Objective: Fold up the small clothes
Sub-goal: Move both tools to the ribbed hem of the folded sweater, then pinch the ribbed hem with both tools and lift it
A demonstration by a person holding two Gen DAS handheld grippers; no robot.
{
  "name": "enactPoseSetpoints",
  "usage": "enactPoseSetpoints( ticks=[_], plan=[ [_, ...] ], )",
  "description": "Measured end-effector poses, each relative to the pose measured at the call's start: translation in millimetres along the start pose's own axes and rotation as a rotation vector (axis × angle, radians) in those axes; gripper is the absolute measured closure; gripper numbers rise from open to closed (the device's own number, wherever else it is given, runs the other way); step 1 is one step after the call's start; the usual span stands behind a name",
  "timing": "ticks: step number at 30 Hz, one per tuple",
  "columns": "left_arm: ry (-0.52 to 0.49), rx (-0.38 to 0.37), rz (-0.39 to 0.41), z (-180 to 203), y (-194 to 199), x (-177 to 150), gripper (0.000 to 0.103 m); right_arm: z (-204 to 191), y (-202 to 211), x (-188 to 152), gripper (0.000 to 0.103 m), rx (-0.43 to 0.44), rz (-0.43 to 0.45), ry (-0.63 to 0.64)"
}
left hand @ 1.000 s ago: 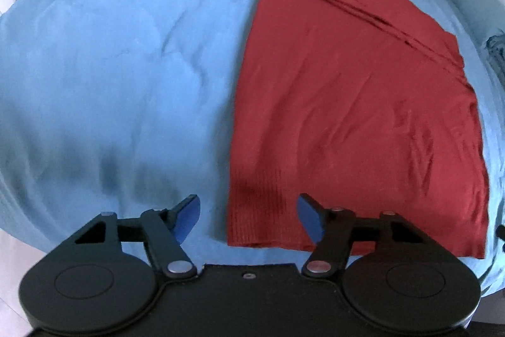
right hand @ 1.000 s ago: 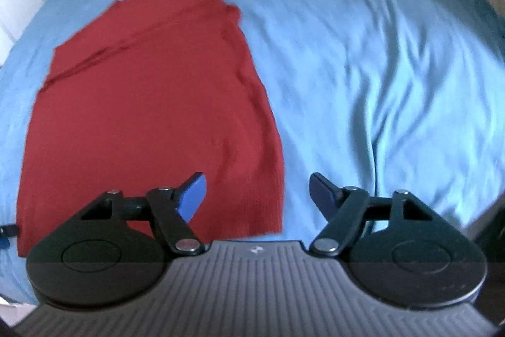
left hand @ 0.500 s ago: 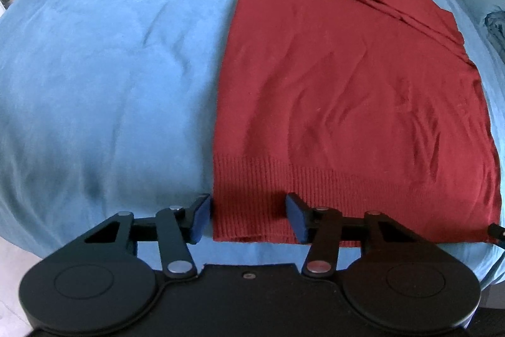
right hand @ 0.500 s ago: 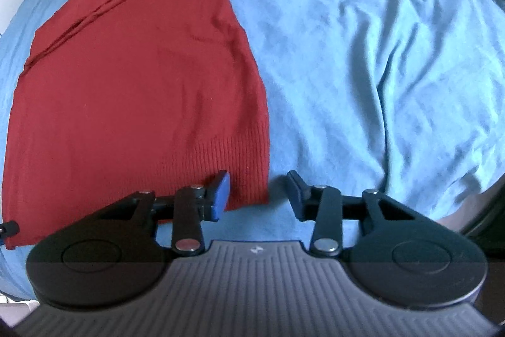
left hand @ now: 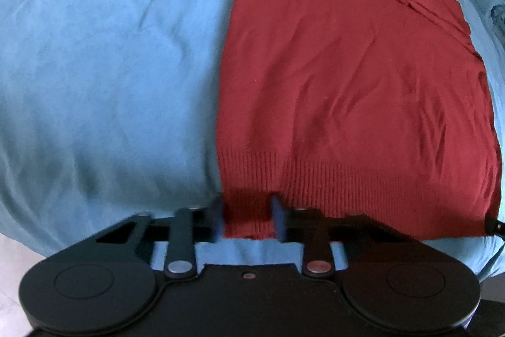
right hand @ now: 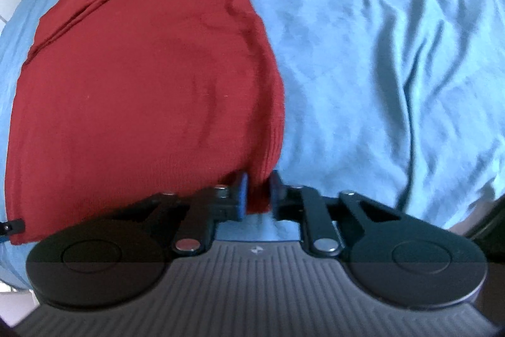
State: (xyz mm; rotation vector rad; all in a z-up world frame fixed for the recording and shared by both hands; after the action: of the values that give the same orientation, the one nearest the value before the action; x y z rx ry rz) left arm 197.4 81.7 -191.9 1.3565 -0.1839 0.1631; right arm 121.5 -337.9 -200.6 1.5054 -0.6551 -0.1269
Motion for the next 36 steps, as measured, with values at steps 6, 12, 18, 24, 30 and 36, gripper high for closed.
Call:
enactPoseSetpoints(
  ticks=[6, 12, 18, 24, 30, 36],
  plan=[
    [-0.021, -0.007, -0.018, 4.8, 12.8, 11.0, 0.097, -4.2, 4.8, 7.8, 0.08, 0.004, -0.02, 0.021],
    [0.008, -0.068, 0.086, 13.4, 69.2, 51.4, 0.097, 3.0, 45.4, 35.2, 0.08, 0.078, 0.003, -0.042],
    [0.126, -0.109, 0.275, 23.9, 121.4, 128.8, 0.097, -15.2, 95.2, 117.1, 0.08, 0.201, 0.149, -0.091],
    [0.131, -0.112, 0.456, 46.2, 123.7, 228.6, 0.098, -44.5, 97.8, 221.8, 0.08, 0.333, 0.262, -0.175],
    [0.183, -0.151, 0.53, 59.8, 49.8, 323.1, 0.098, -73.6, 35.9, 325.7, 0.081, 0.342, 0.334, -0.17],
    [0.224, -0.124, 0.525, 57.2, -28.6, 374.4, 0.098, -89.4, -63.8, 389.3, 0.081, 0.338, 0.322, -0.183]
  ],
)
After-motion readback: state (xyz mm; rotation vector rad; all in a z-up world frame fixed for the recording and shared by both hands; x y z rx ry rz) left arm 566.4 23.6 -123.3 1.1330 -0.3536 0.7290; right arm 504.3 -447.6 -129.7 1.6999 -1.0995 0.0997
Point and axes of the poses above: each gripper's, at about its wrist camera, not at the fingertips, and y roughly against the way its jaws point, z to its right, x to its top, the point moved 5 cm from there along -y, roughly the way its jaws point, and after that the axes turned 5 degrees about -x, right-handed, at the moved point
